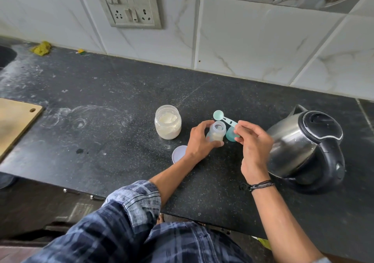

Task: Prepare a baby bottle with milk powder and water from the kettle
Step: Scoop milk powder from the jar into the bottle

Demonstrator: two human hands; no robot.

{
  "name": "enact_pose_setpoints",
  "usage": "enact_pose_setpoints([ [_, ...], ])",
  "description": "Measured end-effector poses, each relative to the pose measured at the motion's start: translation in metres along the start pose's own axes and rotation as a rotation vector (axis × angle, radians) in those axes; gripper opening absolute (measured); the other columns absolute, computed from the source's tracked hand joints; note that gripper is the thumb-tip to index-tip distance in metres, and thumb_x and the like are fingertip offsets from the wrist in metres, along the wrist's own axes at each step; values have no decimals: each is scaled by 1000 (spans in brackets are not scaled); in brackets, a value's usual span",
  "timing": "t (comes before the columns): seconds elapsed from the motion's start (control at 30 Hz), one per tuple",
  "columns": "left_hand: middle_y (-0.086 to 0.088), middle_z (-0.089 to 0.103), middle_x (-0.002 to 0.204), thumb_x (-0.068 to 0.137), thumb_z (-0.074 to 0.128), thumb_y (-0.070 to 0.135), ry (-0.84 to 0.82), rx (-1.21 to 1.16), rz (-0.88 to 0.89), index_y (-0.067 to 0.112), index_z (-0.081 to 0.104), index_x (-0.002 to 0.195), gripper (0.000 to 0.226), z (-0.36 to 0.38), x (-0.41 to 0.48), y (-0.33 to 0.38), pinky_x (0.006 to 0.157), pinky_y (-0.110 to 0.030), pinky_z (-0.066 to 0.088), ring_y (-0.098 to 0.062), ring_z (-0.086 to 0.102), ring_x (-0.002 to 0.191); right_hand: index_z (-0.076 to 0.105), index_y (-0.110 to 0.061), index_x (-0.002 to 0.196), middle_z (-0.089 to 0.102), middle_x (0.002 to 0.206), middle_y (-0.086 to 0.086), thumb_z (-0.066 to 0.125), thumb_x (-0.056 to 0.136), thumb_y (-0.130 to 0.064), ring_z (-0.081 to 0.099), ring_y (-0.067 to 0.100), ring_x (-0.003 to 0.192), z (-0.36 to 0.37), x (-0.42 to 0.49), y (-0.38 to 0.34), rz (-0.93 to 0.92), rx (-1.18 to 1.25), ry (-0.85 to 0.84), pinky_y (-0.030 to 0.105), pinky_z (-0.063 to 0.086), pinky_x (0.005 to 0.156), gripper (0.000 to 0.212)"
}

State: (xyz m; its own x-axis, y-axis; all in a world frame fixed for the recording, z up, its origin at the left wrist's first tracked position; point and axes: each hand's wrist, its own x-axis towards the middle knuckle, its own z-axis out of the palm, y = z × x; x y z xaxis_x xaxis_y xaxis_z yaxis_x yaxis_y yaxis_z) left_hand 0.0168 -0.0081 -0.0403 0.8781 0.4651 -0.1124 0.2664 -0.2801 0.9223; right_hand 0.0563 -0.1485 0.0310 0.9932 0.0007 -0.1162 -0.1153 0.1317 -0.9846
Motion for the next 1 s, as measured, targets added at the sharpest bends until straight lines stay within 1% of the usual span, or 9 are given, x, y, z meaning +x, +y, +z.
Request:
enact_pose_setpoints([
  [0.13, 9, 59, 136, 70, 90, 23, -4, 31, -9, 25, 54, 138, 77, -4, -6, -4, 109, -42, 42, -15, 47, 129, 80, -18, 91, 79, 83, -6, 76, 88, -1, 67, 1, 69, 16, 5, -10, -84, -159, -110, 16, 50, 57, 18],
  [0.3, 2, 55, 139, 76, 84, 16, 22, 38, -5, 19, 50, 143, 76, -8, -14, -5, 110, -42, 42, -17, 46, 128, 81, -22, 92, 76, 83, -12, 78, 86, -4, 73, 5, 80, 58, 5, -24, -301, -466, -319, 16, 57, 74, 18],
  [0.4, -5, 54, 134, 80, 83, 18, 50, 27, 7, 14, 51, 140, 68, -9, -21, -2, 106, -43, 46, -21, 51, 122, 81, -20, 93, 73, 82, -19, 76, 88, -6, 71, 0, 79, 90, 0, -23, -409, -590, -379, 14, 56, 76, 16],
  [0.47, -7, 57, 132, 84, 80, 20, 66, 13, 32, 11, 53, 137, 59, -11, -26, 1, 103, -46, 48, -24, 54, 122, 81, -21, 94, 73, 82, -16, 74, 89, -9, 70, 2, 79, 109, -2, -20, -462, -670, -413, 19, 57, 74, 15],
  [0.57, -12, 59, 130, 92, 68, 25, 77, -7, 54, 8, 53, 137, 50, -13, -36, 4, 103, -48, 46, -28, 55, 122, 79, -21, 100, 75, 88, -7, 68, 93, -13, 67, 14, 88, 134, -5, -12, -551, -867, -490, 35, 57, 73, 15],
  [0.67, -18, 59, 131, 91, 53, 39, 94, -43, 41, 4, 54, 136, 56, -15, -49, 6, 105, -48, 45, -34, 54, 124, 77, -21, 103, 73, 93, -1, 63, 95, -14, 63, 19, 96, 151, -10, -3, -597, -999, -552, 37, 56, 72, 17],
  [0.77, -29, 55, 136, 86, 50, 36, 97, -73, -2, -7, 51, 136, 65, -18, -56, 3, 109, -53, 42, -46, 51, 127, 76, -20, 102, 71, 95, 3, 62, 95, -14, 63, 23, 98, 161, -13, 4, -583, -1057, -580, 39, 56, 74, 17],
  [0.87, -21, 61, 128, 89, 52, 40, 91, -14, 33, 2, 56, 131, 56, -23, -58, 0, 100, -49, 47, -37, 56, 117, 77, -22, 106, 69, 100, 7, 62, 96, -16, 64, 24, 97, 164, -14, 10, -569, -1097, -619, 35, 53, 73, 19],
  [1.0, -10, 57, 133, 95, 63, 22, 75, 61, 52, 11, 54, 135, 43, -31, -56, -8, 102, -37, 43, -25, 52, 121, 80, -22, 108, 70, 102, 7, 65, 97, -18, 63, 22, 96, 159, -15, 10, -601, -1057, -593, 31, 46, 69, 19],
])
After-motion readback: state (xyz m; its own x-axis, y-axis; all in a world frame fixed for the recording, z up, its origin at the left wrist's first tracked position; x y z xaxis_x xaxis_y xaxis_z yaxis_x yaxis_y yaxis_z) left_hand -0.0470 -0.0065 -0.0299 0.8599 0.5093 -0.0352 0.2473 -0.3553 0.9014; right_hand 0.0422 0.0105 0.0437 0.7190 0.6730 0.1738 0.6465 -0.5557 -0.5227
